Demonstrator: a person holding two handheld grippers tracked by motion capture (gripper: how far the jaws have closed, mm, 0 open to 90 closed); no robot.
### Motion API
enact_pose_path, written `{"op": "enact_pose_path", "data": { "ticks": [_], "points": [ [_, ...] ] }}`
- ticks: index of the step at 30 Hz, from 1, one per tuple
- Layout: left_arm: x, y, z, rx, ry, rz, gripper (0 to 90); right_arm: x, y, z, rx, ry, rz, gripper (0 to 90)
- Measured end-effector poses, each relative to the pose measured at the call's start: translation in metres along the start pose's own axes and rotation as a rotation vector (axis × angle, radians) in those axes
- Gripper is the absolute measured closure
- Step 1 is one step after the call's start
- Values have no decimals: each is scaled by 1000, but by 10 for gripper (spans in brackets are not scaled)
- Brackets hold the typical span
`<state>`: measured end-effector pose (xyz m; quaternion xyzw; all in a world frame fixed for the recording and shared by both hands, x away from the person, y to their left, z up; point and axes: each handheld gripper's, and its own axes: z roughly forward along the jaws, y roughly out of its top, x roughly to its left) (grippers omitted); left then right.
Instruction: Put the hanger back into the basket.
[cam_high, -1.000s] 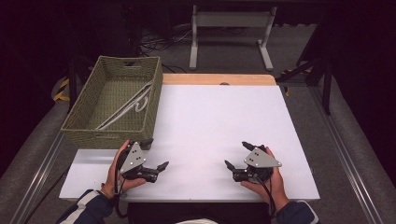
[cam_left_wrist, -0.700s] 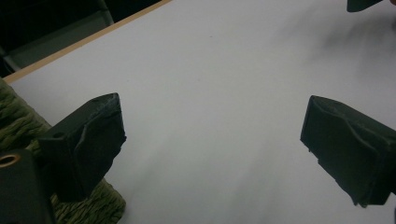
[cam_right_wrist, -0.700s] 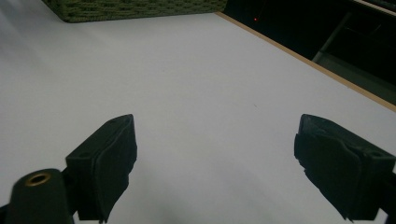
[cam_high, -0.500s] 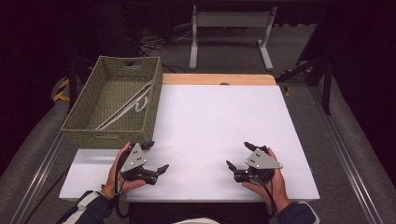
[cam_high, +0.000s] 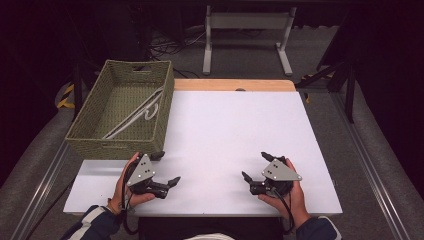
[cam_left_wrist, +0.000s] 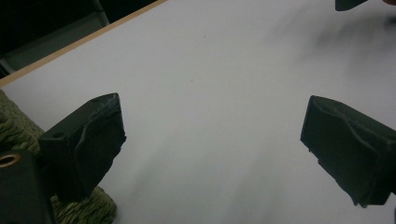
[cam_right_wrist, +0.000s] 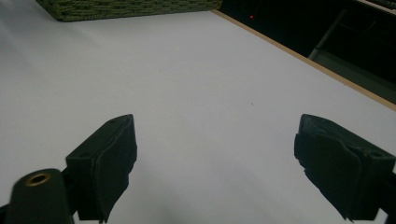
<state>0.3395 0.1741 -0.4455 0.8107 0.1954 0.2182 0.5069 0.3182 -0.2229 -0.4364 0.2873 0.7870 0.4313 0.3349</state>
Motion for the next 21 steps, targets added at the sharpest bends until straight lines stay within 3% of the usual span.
{"op": "enact_pose_path", "data": {
  "ticks": [21],
  "points": [
    [1, 0, -1, -2, 7, 1, 68, 1, 1, -1, -13, -5, -13, 135]
  ]
}}
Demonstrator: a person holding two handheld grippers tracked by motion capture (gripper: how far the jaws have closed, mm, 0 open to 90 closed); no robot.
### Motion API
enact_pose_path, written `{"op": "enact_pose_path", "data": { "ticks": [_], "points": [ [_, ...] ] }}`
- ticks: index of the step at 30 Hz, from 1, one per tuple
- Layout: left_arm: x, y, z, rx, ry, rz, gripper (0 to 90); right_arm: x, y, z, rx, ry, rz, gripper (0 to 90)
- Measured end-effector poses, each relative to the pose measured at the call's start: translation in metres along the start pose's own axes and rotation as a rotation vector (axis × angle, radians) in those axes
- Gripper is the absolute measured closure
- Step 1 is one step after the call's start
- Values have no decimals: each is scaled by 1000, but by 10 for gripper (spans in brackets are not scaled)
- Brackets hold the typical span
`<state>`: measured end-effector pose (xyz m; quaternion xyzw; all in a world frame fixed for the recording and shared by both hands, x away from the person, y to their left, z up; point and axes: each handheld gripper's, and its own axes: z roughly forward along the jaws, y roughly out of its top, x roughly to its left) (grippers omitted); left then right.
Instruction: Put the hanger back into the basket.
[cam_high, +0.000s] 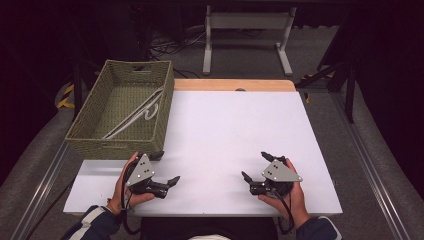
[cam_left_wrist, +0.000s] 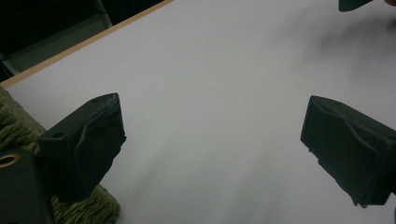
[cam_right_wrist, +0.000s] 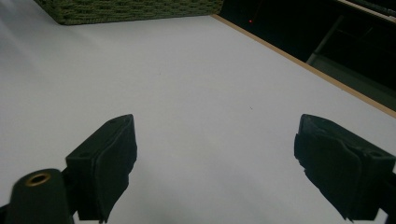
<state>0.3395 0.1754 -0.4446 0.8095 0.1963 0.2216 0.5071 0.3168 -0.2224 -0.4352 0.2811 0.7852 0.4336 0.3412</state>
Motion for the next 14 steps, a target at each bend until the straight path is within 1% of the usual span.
{"op": "enact_pose_path", "data": {
  "ticks": [3, 5, 6, 11, 14],
  "points": [
    [2, 0, 0, -2, 3, -2, 68, 0, 0, 1, 0, -2, 2, 135],
    [4, 0, 1, -4, -2, -10, 69, -1, -1, 2, 4, -2, 1, 135],
    [5, 0, 2, -7, 1, -10, 69, -1, -1, 2, 6, -1, 5, 135],
    [7, 2, 5, -9, -7, 0, 69, -2, -5, 2, 15, -8, -10, 135],
    [7, 3, 8, -6, -5, -8, 69, -4, -6, 1, 15, -14, 0, 135]
  ]
}}
